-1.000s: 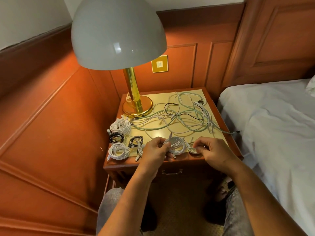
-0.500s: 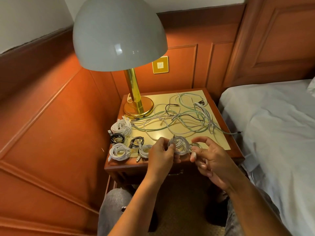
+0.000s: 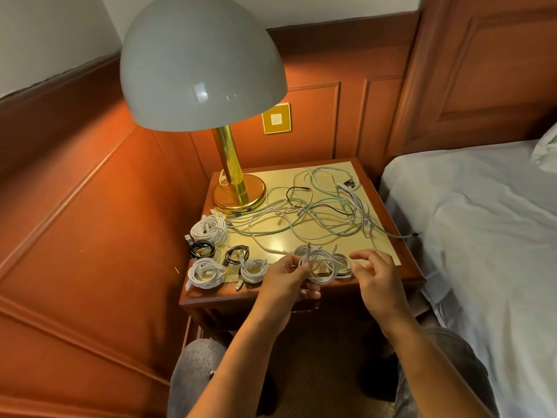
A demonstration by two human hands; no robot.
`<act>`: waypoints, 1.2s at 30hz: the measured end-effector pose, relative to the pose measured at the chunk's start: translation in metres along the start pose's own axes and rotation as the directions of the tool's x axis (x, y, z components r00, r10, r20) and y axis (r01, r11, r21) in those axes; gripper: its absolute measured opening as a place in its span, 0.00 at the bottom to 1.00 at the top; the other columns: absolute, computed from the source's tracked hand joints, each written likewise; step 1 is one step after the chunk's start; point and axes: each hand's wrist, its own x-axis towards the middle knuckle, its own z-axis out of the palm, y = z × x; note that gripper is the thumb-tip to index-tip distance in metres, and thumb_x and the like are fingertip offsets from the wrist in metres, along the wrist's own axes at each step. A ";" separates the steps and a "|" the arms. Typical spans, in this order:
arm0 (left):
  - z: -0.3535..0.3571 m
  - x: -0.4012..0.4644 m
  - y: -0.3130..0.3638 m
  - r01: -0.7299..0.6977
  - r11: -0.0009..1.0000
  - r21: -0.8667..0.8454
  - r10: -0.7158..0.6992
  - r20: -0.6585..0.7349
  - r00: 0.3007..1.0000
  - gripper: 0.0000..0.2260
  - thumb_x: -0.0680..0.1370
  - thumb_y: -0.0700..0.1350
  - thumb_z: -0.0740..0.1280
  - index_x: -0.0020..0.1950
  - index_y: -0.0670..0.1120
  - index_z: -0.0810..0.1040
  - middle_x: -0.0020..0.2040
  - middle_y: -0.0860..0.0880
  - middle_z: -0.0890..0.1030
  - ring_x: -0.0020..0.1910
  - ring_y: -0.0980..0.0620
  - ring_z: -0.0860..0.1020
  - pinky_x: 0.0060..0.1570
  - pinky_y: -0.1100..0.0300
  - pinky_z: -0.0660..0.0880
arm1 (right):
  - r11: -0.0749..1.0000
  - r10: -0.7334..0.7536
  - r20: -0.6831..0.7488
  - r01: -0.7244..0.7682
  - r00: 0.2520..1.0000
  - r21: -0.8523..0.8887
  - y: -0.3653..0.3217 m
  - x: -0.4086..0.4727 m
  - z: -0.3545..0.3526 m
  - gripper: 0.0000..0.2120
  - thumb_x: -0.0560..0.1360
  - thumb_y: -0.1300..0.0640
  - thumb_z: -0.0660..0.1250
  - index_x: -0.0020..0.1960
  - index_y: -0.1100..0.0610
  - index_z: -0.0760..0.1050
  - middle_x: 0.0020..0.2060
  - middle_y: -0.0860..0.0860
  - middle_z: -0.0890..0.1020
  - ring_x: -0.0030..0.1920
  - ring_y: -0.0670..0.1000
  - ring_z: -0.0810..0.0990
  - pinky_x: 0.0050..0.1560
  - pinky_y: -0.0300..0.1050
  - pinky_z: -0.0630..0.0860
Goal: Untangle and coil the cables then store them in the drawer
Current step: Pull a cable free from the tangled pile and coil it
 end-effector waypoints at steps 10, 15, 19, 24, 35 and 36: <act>0.013 0.009 -0.004 -0.025 0.974 0.227 0.027 -0.006 1.000 0.04 0.81 0.40 0.63 0.50 0.41 0.76 0.38 0.45 0.81 0.33 0.52 0.79 0.36 0.58 0.79 | 0.950 0.016 0.175 -0.069 0.984 0.306 0.005 -0.008 -0.004 0.09 0.79 0.50 0.64 0.52 0.52 0.80 0.29 0.47 0.75 0.29 0.46 0.69 0.27 0.37 0.65; 0.025 0.016 -0.008 0.007 0.963 0.268 0.012 -0.067 0.998 0.06 0.81 0.41 0.63 0.52 0.38 0.75 0.38 0.42 0.81 0.30 0.52 0.80 0.33 0.62 0.77 | 0.942 -0.077 -0.035 0.084 0.996 0.326 0.006 -0.017 -0.007 0.11 0.77 0.48 0.63 0.49 0.55 0.75 0.32 0.53 0.80 0.30 0.48 0.77 0.34 0.43 0.75; 0.029 0.020 -0.010 0.051 0.979 0.196 -0.035 -0.087 0.996 0.06 0.81 0.39 0.62 0.52 0.37 0.75 0.37 0.42 0.79 0.29 0.52 0.79 0.35 0.60 0.78 | 0.928 -0.121 0.011 0.109 0.993 0.355 0.013 -0.023 -0.019 0.05 0.78 0.61 0.64 0.50 0.57 0.78 0.43 0.51 0.84 0.45 0.50 0.84 0.49 0.43 0.80; 0.032 0.021 -0.014 0.022 0.966 0.259 0.006 -0.110 0.994 0.05 0.81 0.41 0.63 0.50 0.40 0.75 0.37 0.42 0.81 0.30 0.52 0.80 0.37 0.58 0.80 | 0.967 -0.251 -0.006 0.251 0.968 0.044 0.015 -0.021 -0.026 0.06 0.75 0.63 0.69 0.47 0.52 0.80 0.42 0.45 0.82 0.45 0.45 0.81 0.45 0.35 0.79; 0.038 0.015 -0.016 -0.019 0.946 0.324 0.061 -0.122 0.991 0.05 0.81 0.39 0.63 0.49 0.39 0.75 0.37 0.42 0.81 0.29 0.52 0.80 0.32 0.61 0.78 | 0.892 -0.259 0.122 0.286 0.958 -0.349 -0.012 -0.017 -0.039 0.09 0.75 0.60 0.70 0.37 0.52 0.75 0.38 0.45 0.76 0.36 0.43 0.75 0.35 0.32 0.73; 0.040 0.014 -0.018 -0.062 0.920 0.386 0.116 -0.118 0.986 0.04 0.81 0.40 0.63 0.48 0.39 0.75 0.37 0.42 0.81 0.29 0.52 0.80 0.32 0.60 0.78 | 0.878 -0.238 0.110 0.263 0.965 -0.400 -0.013 -0.017 -0.037 0.09 0.75 0.59 0.70 0.37 0.53 0.74 0.38 0.45 0.75 0.35 0.43 0.74 0.33 0.32 0.70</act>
